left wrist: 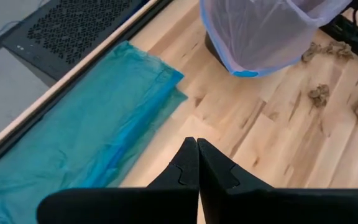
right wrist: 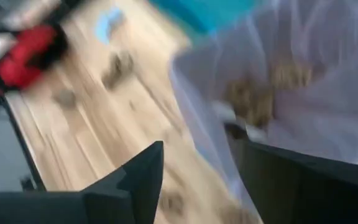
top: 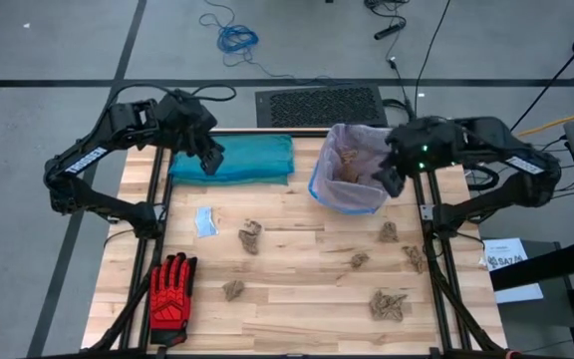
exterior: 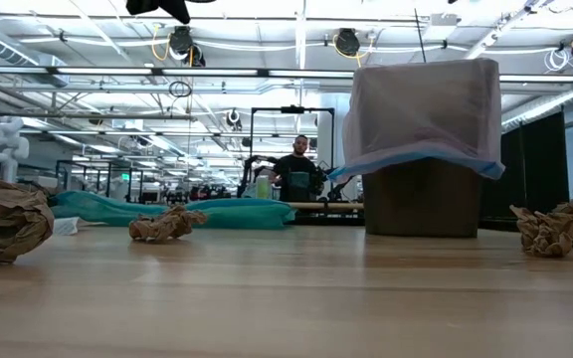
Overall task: Place trash/remove bag and relplace
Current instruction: Put the brown napkin into the trash bin
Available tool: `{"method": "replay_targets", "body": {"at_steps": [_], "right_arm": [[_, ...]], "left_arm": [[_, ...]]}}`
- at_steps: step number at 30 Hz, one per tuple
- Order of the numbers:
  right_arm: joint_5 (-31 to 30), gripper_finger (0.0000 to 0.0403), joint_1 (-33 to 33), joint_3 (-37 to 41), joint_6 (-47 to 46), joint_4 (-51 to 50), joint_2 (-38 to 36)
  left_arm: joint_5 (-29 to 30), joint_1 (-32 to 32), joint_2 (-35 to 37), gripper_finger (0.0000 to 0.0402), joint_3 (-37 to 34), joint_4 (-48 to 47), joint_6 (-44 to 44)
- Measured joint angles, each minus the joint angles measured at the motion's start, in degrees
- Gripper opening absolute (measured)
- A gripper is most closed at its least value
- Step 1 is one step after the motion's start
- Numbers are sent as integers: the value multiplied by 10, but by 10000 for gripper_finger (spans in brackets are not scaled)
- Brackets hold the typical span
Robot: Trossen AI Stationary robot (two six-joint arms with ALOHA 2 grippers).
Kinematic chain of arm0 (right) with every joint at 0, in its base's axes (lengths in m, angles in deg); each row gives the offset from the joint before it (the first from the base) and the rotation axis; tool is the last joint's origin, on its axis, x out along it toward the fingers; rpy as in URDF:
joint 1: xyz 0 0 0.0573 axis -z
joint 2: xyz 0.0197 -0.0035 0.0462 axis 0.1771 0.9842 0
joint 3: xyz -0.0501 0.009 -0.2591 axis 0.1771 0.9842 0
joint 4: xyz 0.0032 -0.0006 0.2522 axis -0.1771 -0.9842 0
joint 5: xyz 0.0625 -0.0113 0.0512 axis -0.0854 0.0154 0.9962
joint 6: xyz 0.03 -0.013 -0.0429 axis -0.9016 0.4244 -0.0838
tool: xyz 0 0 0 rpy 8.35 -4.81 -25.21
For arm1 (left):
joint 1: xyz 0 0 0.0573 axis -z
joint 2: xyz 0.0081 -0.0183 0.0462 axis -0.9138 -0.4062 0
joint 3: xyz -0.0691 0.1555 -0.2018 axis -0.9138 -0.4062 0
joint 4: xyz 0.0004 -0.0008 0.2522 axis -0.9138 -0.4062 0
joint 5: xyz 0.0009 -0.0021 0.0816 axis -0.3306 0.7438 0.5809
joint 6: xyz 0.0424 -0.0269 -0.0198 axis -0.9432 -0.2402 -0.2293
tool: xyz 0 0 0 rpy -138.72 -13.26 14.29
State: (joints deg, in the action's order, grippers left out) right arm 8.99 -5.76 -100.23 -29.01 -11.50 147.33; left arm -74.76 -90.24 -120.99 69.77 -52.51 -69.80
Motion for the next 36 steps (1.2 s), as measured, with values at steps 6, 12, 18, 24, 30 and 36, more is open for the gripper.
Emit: {"method": "replay_targets", "body": {"at_steps": [6, 12, 18, 24, 30, 36], "right_arm": [[-9, 82, -118, 0, -114, -66, 4], [-62, 14, -252, 18, -241, -78, 1], [-76, 2, -346, 142, -412, -70, -10], [-77, 28, -408, 300, -540, 40, -17], [-72, 112, -417, 428, -635, 113, -17], [-74, 202, -400, 513, -678, 149, -17]], "left_arm": [[-27, -10, 0, 0, 0, 0, -41], [-35, -10, 0, 0, 0, 3, -43], [-36, -10, 0, 0, 0, 40, -44], [-84, -10, 0, 0, 0, 108, -60], [-94, 4, -11, 0, 0, 40, -77], [-91, 15, -29, 0, -1, 30, -87]]}}
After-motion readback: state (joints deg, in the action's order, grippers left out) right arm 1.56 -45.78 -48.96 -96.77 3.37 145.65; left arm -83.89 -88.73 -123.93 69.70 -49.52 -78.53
